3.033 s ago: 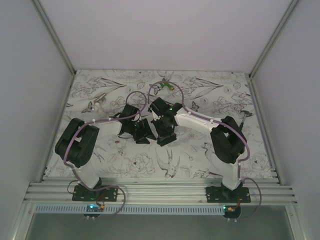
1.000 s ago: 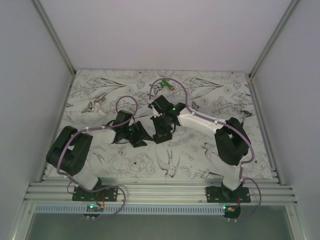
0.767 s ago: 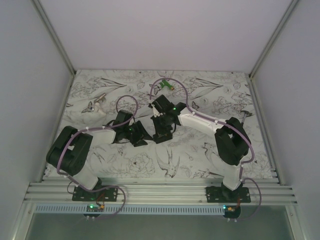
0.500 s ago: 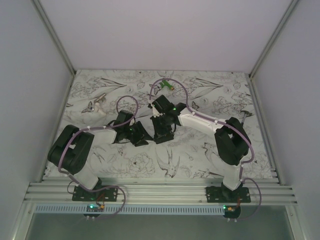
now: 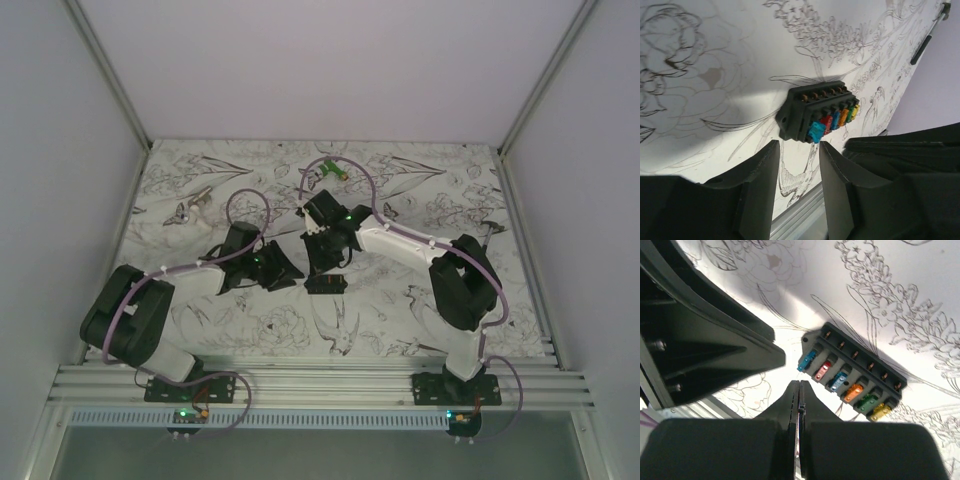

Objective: Snap on the fuse box
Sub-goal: Install the fuse at the fuse box base.

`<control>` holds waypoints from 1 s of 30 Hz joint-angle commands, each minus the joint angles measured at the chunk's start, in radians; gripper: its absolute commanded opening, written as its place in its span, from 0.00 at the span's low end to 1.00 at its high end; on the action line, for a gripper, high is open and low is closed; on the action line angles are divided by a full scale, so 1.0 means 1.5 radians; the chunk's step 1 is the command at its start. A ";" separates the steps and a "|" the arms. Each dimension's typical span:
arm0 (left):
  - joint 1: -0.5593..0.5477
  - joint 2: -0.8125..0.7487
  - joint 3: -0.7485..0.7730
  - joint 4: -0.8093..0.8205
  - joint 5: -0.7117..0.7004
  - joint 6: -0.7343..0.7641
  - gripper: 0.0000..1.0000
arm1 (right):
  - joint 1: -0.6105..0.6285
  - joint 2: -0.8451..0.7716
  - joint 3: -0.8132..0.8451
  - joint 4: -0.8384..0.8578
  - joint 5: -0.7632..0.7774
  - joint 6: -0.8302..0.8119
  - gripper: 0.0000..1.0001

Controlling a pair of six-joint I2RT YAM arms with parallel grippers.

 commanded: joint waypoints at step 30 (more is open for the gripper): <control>0.085 -0.016 -0.056 -0.069 -0.020 0.038 0.54 | 0.074 0.111 0.149 -0.118 0.216 0.148 0.24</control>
